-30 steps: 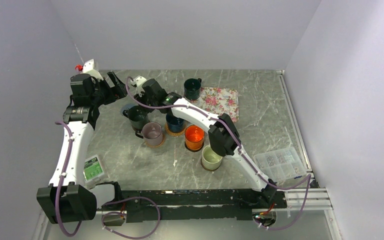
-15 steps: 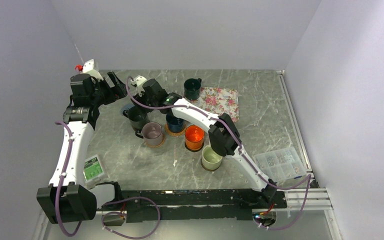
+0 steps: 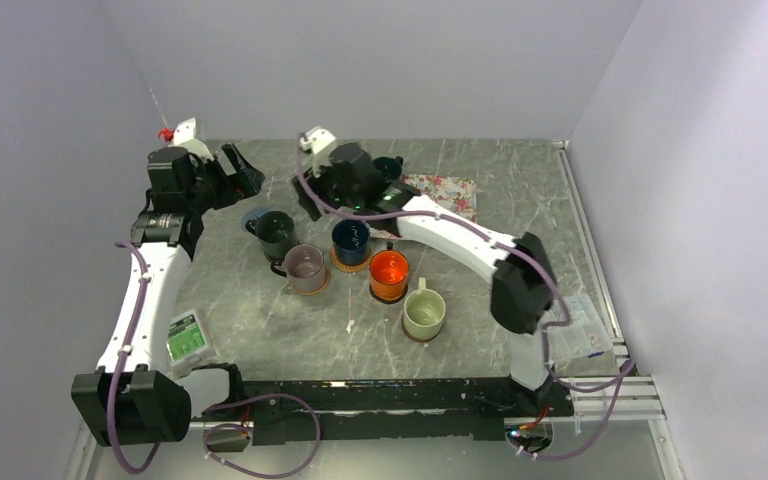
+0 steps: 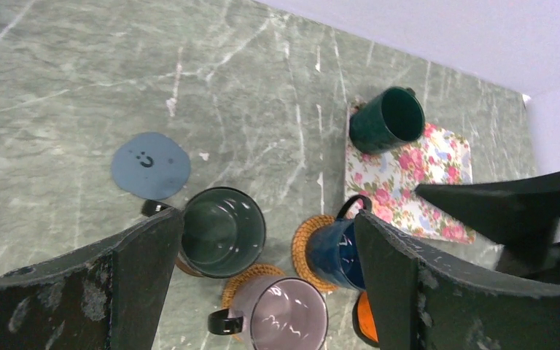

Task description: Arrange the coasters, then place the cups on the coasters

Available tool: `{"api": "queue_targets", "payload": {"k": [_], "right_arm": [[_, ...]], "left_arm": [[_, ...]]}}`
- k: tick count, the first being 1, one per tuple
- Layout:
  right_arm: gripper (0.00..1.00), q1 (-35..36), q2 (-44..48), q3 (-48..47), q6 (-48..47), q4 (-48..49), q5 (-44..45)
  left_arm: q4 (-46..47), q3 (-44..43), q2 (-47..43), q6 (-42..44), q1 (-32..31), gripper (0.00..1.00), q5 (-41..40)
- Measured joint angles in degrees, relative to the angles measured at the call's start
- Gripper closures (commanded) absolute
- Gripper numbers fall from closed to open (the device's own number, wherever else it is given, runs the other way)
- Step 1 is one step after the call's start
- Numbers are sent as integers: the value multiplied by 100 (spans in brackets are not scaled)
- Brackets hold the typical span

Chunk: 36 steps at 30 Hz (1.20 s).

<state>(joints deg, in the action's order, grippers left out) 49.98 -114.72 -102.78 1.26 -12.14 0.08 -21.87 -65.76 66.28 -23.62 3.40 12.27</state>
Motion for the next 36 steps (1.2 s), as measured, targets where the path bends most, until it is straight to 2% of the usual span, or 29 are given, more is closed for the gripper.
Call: {"api": "queue_targets", "payload": {"k": [4, 9, 13, 20, 23, 28, 36], "right_arm": [[25, -420, 1016, 887, 125, 323, 105], [25, -1432, 1991, 2140, 570, 520, 111], [24, -2251, 2791, 3355, 903, 616, 83], [23, -3473, 4511, 5165, 1449, 1038, -879], [23, -3936, 5051, 5576, 1537, 1137, -1189], [22, -4205, 5711, 6052, 1543, 1204, -1613], [23, -4343, 6406, 6719, 1569, 1532, -2347]], "left_arm": [[22, 26, 59, 52, -396, 6, -44], [164, 83, 275, 195, -935, 8, 28], [247, -52, 785, 330, -1401, 11, 341], [144, -1368, 2527, 704, -2168, 13, 728], [101, -2218, 3311, 977, -2387, 14, 1034], [28, -3663, 4636, 1729, -2529, 17, 1563], [-649, -5855, 6590, 2750, -2527, 22, 1794]]}}
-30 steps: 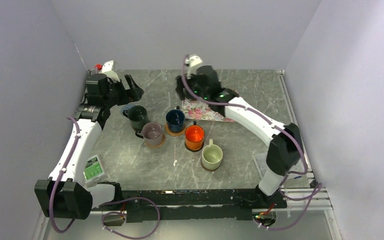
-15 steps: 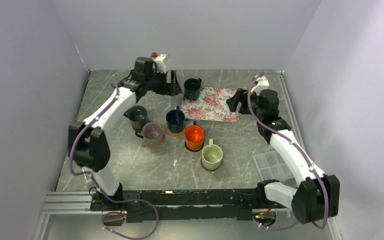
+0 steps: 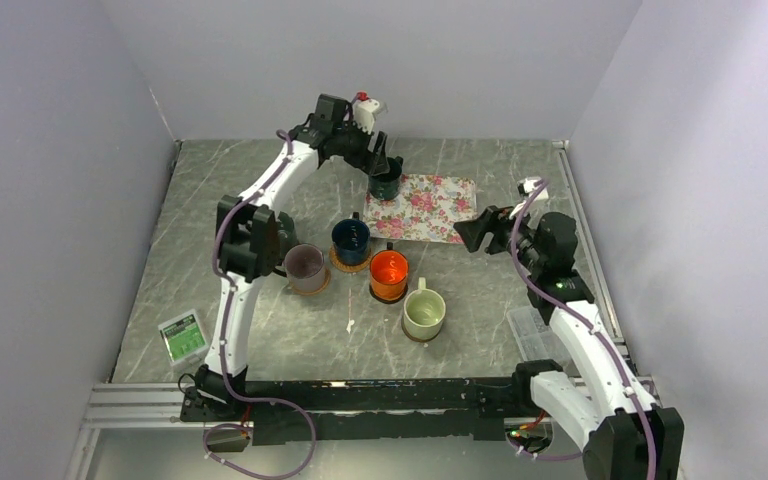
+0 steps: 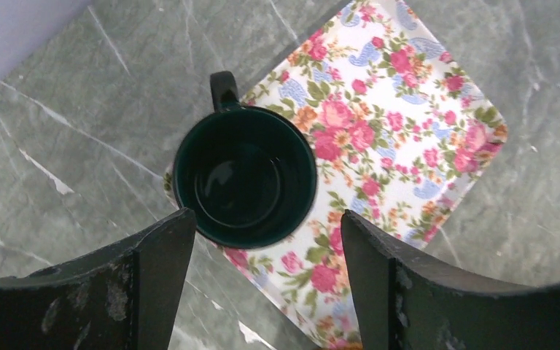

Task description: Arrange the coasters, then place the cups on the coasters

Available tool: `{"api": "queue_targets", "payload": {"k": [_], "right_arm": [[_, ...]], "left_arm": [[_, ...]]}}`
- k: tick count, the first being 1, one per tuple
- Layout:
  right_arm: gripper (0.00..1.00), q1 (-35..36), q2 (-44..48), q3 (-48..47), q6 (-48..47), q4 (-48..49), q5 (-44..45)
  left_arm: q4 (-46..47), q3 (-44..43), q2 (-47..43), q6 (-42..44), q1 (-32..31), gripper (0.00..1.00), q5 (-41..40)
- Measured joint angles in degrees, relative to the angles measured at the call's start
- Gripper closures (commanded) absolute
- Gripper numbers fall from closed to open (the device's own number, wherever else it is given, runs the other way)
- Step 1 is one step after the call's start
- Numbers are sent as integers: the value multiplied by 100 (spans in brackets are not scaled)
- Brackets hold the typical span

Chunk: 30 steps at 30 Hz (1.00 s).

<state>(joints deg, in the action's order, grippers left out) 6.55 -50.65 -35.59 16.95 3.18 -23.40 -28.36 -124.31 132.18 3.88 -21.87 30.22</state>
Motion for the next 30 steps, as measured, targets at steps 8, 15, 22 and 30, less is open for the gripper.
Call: {"api": "queue_targets", "payload": {"k": [8, 15, 22, 30], "right_arm": [[24, -11, 7, 201, 131, 367, -614], [24, -15, 55, 236, 131, 411, -809], [25, -15, 109, 236, 131, 422, -874], [32, -15, 214, 260, 131, 420, -916]], "left_arm": [[-367, -1204, 1016, 470, 4, 25, -4], [-164, -1335, 1088, 599, 9, 29, -46], [39, -1810, 1600, 597, 28, 31, 26], [214, -1810, 1843, 546, 35, 42, 133]]}}
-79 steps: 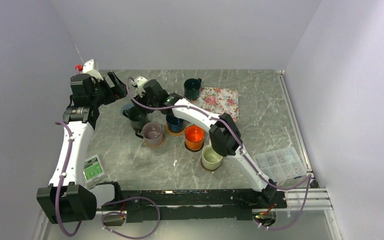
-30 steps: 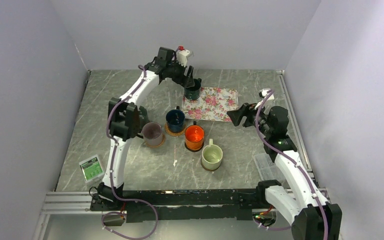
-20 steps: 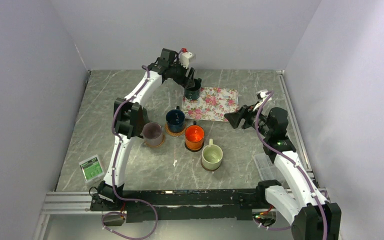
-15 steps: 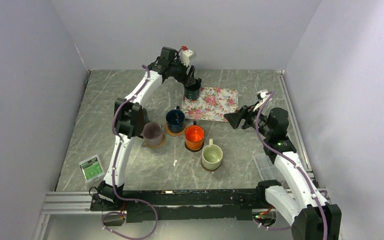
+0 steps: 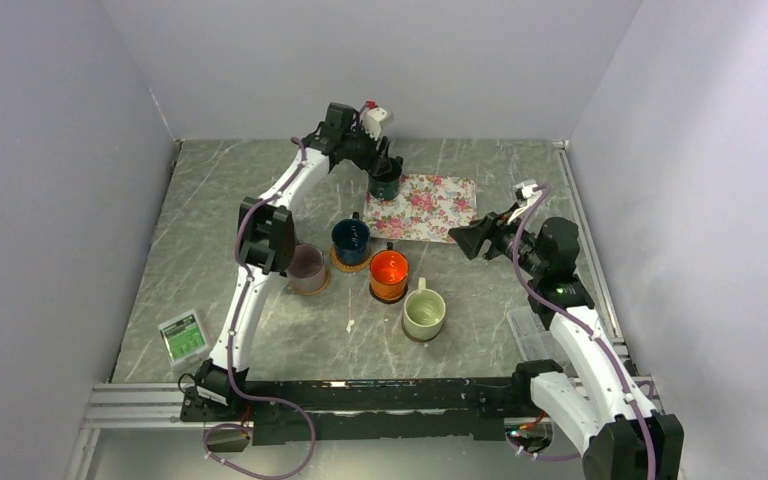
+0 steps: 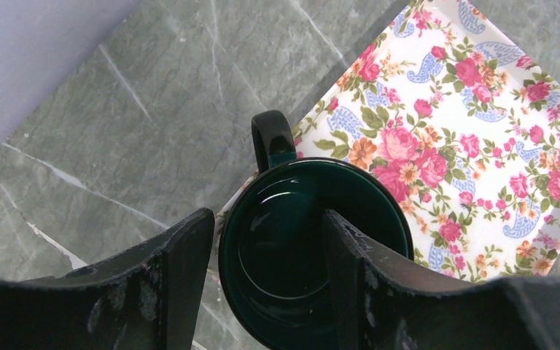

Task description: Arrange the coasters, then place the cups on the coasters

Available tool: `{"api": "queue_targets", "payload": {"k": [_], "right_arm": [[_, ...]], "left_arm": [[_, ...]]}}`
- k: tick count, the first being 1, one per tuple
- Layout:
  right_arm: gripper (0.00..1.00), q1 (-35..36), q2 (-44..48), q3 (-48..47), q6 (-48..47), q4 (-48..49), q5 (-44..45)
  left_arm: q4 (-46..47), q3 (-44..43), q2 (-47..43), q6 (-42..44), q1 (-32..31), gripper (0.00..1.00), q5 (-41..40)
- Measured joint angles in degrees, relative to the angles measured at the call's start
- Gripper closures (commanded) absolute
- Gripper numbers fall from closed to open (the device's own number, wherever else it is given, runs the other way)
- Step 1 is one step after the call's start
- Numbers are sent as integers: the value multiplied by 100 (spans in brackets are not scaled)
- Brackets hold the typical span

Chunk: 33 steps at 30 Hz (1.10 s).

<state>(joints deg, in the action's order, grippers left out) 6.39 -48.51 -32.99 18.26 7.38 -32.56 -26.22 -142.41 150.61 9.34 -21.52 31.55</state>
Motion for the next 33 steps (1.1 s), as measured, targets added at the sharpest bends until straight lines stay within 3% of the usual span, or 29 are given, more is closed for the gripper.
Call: {"api": "queue_targets", "payload": {"k": [3, 10, 21, 28, 33], "right_arm": [[35, 0, 0, 4, 0, -4, -39], [44, 0, 0, 72, -17, -39, -55], [45, 0, 103, 96, -26, -85, -52], [45, 0, 181, 96, -26, -90, -37], [44, 0, 181, 96, -28, -149, 55]], "left_arm": [[90, 0, 0, -44, 0, 58, 72], [398, 446, -44, 146, -105, 66, -63], [275, 1200, -608, 321, -584, 96, -1032], [153, 1764, -1080, -492, -896, 96, -2721], [-203, 1849, -1222, -1353, -927, 86, -3414]]}}
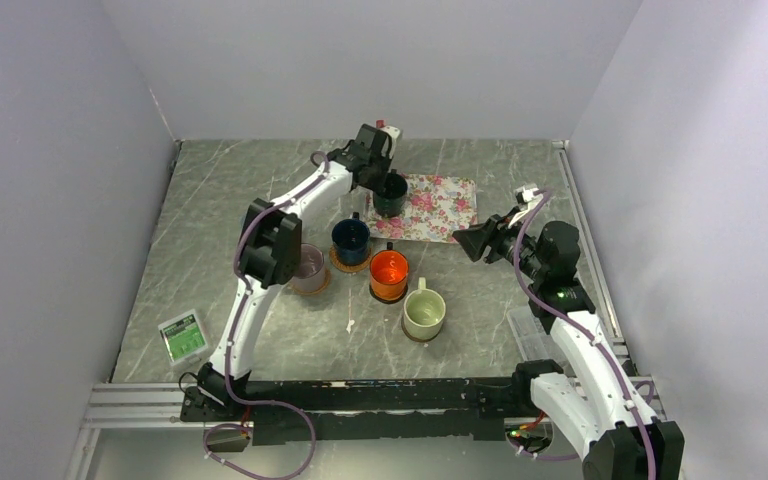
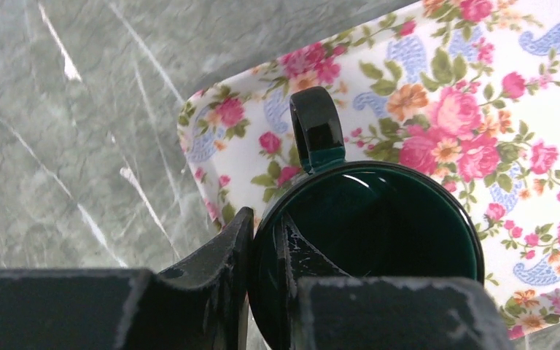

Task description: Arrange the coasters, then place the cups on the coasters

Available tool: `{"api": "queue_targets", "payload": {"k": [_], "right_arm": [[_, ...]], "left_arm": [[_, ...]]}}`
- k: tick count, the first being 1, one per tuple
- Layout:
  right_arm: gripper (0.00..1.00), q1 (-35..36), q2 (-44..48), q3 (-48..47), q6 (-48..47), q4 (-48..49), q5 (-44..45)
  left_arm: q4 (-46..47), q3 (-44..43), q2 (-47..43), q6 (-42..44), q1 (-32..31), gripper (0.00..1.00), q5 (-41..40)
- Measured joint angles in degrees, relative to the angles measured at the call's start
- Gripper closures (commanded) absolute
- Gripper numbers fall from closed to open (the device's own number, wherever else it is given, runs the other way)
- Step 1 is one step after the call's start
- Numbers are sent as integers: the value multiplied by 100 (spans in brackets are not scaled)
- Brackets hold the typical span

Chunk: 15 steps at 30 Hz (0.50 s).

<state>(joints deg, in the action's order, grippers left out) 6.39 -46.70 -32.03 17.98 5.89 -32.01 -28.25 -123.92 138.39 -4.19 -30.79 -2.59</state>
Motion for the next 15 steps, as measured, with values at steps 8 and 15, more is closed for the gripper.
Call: {"api": "queue_targets", "payload": {"k": [8, 15], "right_arm": [[43, 0, 2, 0, -22, -111, 59], [43, 0, 2, 0, -44, -153, 61]], "left_arm": [[-35, 282, -181, -503, 179, 51, 138], [-199, 144, -203, -22, 328, 47, 933]]}}
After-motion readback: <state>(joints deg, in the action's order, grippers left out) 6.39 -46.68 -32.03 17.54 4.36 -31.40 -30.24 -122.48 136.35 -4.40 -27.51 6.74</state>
